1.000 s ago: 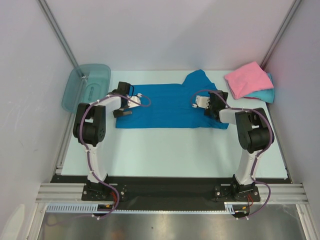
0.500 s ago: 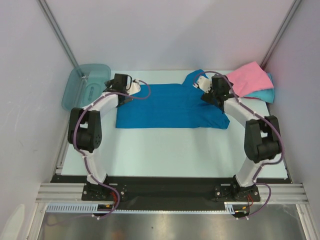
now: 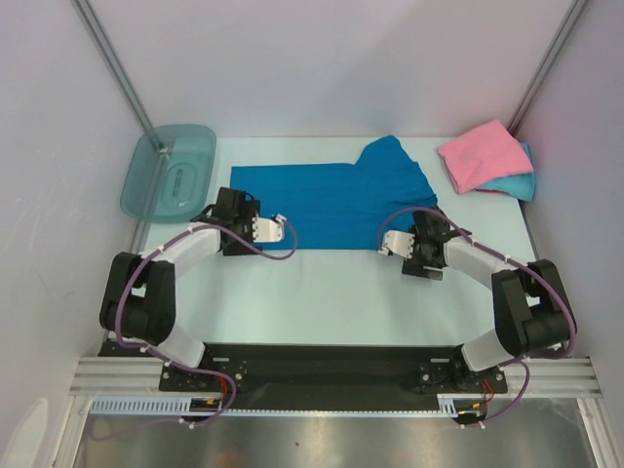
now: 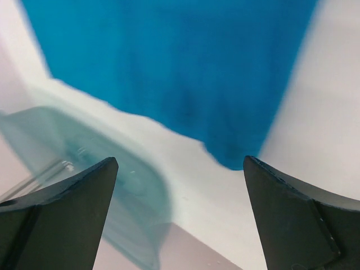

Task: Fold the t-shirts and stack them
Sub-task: Fold the tshirt

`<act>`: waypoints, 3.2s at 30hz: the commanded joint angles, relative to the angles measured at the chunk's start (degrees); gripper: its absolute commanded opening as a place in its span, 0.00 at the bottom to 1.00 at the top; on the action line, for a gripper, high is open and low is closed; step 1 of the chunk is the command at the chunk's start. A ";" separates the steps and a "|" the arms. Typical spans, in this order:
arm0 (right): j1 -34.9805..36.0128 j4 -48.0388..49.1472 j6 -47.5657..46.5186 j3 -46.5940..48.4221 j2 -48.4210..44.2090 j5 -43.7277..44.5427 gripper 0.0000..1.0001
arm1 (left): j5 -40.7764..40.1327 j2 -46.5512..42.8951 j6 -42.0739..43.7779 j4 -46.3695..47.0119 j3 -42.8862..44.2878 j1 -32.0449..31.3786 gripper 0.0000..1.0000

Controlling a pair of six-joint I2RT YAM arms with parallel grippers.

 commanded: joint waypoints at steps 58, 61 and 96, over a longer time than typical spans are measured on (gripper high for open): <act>-5.68 12.19 -6.81 9.50 10.48 2.01 0.79 | 0.37 6.74 -0.34 1.77 -4.19 -1.56 0.47; -5.59 12.37 -6.63 9.76 10.75 2.01 0.78 | 0.55 6.92 -0.16 1.06 -3.75 -1.47 0.15; -9.72 -4.59 -10.68 13.10 8.20 -2.38 0.15 | 3.53 4.20 7.31 -13.18 -1.20 1.96 0.05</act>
